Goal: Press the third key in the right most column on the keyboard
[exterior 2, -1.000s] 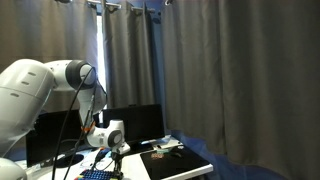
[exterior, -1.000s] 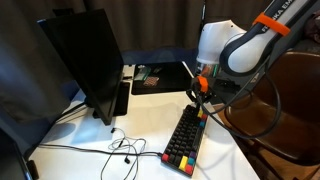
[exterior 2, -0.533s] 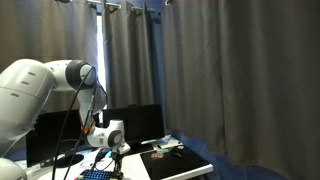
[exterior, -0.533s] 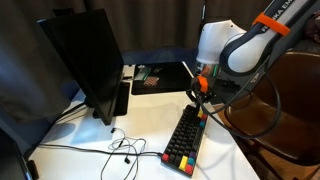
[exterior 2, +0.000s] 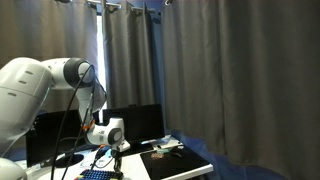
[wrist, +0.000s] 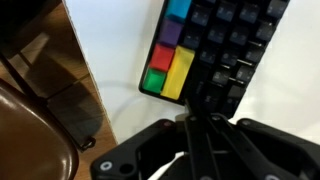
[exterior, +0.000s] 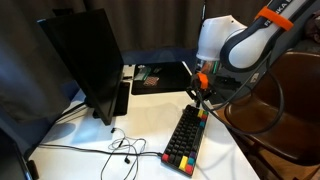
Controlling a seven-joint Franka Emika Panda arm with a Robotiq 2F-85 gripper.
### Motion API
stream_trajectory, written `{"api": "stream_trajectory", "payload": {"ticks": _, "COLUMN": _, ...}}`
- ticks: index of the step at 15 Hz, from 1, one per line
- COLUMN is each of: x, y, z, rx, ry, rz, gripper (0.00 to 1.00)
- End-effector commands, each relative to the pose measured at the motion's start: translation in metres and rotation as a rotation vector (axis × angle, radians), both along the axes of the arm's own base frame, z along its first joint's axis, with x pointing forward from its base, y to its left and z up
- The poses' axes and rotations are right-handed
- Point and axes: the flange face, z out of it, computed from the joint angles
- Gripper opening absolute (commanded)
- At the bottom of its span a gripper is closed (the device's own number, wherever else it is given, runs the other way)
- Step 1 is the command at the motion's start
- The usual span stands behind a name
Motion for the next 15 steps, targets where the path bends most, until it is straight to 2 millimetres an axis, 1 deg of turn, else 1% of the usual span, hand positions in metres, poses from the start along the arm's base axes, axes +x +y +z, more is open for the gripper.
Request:
{"api": "stream_trajectory", "payload": {"ticks": 1, "x": -0.003, "y": 0.004, "z": 0.014, "rx": -0.017, "ry": 0.004, "rz": 0.011, "gripper": 0.06}}
{"api": "stream_trajectory", "payload": {"ticks": 2, "x": -0.004, "y": 0.005, "z": 0.015, "rx": -0.011, "ry": 0.012, "rz": 0.010, "gripper": 0.31}}
{"api": "stream_trajectory", "payload": {"ticks": 4, "x": -0.006, "y": 0.005, "z": 0.019, "rx": -0.020, "ry": 0.017, "rz": 0.024, "gripper": 0.33}}
{"api": "stream_trajectory", "payload": {"ticks": 6, "x": -0.008, "y": 0.005, "z": 0.028, "rx": -0.025, "ry": 0.026, "rz": 0.075, "gripper": 0.47}}
{"api": "stream_trajectory", "payload": {"ticks": 8, "x": -0.012, "y": 0.005, "z": 0.043, "rx": -0.025, "ry": 0.039, "rz": 0.181, "gripper": 0.60}}
{"api": "stream_trajectory", "payload": {"ticks": 13, "x": -0.021, "y": 0.004, "z": 0.092, "rx": -0.036, "ry": 0.028, "rz": 0.443, "gripper": 0.95}}
{"api": "stream_trajectory", "payload": {"ticks": 14, "x": -0.025, "y": 0.003, "z": 0.103, "rx": -0.034, "ry": 0.031, "rz": 0.496, "gripper": 0.99}}
{"api": "stream_trajectory", "payload": {"ticks": 15, "x": -0.026, "y": 0.002, "z": 0.112, "rx": -0.036, "ry": 0.032, "rz": 0.538, "gripper": 1.00}}
